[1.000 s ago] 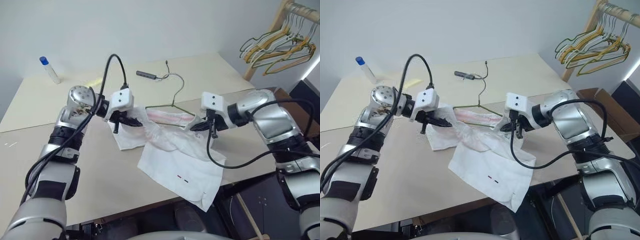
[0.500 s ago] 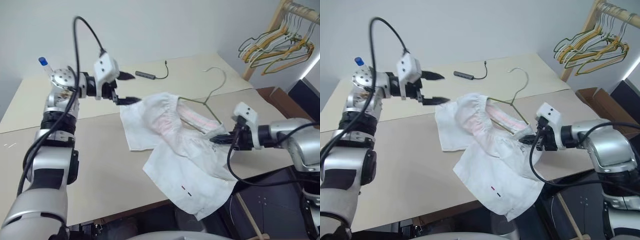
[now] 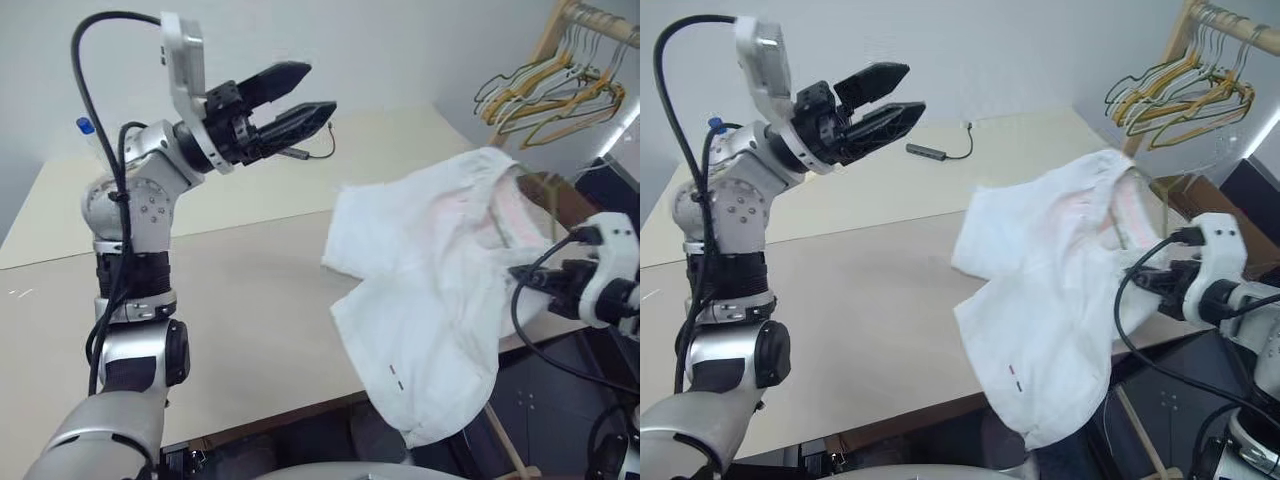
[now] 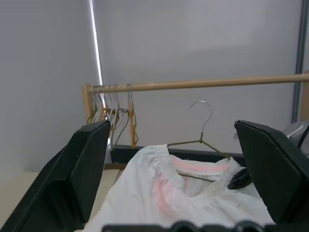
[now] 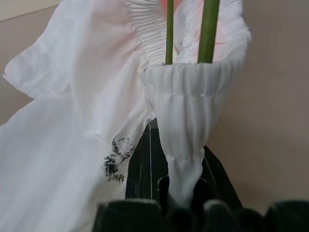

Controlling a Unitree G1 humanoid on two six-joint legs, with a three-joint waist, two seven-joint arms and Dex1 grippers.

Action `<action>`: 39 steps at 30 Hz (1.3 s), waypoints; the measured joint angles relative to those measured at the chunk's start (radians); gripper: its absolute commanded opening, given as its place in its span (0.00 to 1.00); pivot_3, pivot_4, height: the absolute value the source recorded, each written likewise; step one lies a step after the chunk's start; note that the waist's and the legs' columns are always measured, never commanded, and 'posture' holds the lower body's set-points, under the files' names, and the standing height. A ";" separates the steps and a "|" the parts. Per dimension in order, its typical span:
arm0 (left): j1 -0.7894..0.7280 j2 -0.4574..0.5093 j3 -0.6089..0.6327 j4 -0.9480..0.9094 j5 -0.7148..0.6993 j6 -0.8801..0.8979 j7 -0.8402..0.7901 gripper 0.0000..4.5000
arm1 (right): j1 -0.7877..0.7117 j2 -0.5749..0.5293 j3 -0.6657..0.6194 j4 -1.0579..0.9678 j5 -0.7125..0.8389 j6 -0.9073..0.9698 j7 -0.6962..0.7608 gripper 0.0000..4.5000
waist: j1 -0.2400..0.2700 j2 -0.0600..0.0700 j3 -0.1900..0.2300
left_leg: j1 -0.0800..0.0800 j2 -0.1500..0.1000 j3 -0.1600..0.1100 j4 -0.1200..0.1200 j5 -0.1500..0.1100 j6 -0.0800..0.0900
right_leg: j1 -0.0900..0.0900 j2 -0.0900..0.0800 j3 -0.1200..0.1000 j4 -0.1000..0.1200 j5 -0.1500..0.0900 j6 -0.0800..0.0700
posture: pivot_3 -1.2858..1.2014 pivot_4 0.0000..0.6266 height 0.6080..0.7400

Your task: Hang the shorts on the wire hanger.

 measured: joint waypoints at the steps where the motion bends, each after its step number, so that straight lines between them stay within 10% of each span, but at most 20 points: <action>1: 0.000 0.000 0.000 -0.013 -0.018 0.009 0.008 1.00 | -0.012 -0.012 -0.007 0.019 0.006 0.000 -0.026 0.00 | -0.006 0.002 -0.001 | 0.000 0.000 0.001 0.000 0.000 0.000 | 0.001 0.000 0.000 0.000 0.000 0.000 | 0.37 0.00 1.00; 22: 0.021 0.032 0.007 -0.045 -0.068 0.038 0.075 1.00 | -0.537 -0.188 -0.039 0.702 -0.214 -0.072 -0.462 0.00 | -0.051 0.008 -0.005 | 0.017 0.000 0.006 -0.003 -0.002 0.005 | 0.020 0.005 0.003 -0.010 -0.002 0.002 | 0.39 0.00 1.00; 34: 0.044 0.042 0.007 -0.075 -0.068 0.038 0.080 1.00 | -0.586 -0.196 -0.130 0.952 -0.272 -0.212 -0.553 0.00 | -0.048 0.008 -0.005 | 0.020 0.001 0.006 -0.005 -0.004 0.006 | 0.030 0.005 0.001 -0.017 -0.002 0.003 | 0.39 0.00 1.00; 39: 0.046 0.044 0.005 -0.088 -0.068 0.038 0.081 1.00 | -0.556 -0.195 -0.133 0.954 -0.270 -0.221 -0.550 0.40 | -0.047 0.008 -0.004 | 0.021 0.001 0.006 -0.005 -0.004 0.006 | 0.033 0.005 0.000 -0.019 -0.005 0.008 | 0.39 0.00 1.00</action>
